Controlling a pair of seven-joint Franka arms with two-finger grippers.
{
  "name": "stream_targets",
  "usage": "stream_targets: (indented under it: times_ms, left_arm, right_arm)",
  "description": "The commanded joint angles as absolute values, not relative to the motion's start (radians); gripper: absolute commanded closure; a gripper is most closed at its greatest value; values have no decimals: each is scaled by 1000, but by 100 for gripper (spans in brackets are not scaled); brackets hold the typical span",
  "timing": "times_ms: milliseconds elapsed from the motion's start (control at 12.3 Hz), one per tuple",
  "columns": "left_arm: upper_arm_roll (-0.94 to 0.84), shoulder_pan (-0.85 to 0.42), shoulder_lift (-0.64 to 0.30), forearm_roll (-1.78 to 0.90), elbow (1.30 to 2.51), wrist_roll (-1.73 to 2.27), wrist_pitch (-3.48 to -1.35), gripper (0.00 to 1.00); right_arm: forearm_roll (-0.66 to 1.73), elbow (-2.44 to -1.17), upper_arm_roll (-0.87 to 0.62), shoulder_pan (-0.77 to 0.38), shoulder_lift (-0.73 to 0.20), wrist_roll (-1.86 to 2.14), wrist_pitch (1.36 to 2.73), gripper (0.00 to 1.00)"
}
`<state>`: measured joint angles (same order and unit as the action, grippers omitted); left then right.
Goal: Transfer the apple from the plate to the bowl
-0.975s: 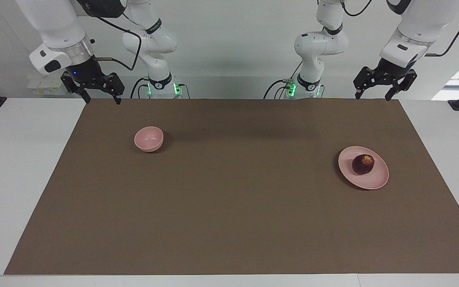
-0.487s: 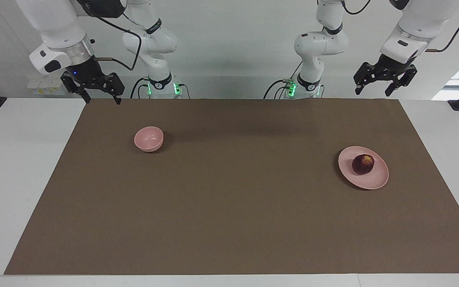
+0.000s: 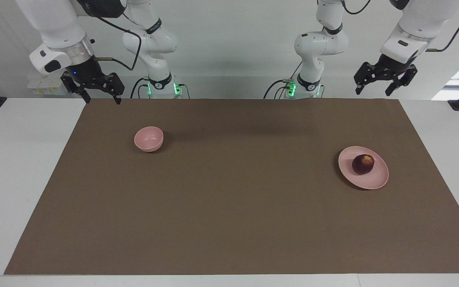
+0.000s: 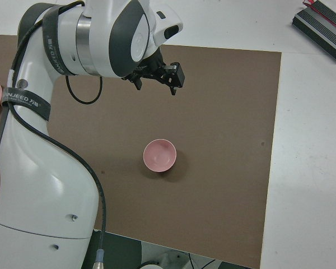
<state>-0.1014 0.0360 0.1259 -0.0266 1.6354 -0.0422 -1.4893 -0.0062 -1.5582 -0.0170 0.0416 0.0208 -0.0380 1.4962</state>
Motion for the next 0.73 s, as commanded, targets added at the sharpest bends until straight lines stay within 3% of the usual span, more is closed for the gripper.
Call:
stream_targets:
  times_ms: [0, 650]
  left_arm:
    - [-92, 44, 138, -12, 1673, -75, -1514, 0]
    - [-89, 100, 104, -11, 1793, -127, -1699, 0]
  right_arm:
    - [14, -1559, -21, 51, 29, -26, 1489, 0]
    - [5, -1560, -25, 48, 31, -25, 1493, 0]
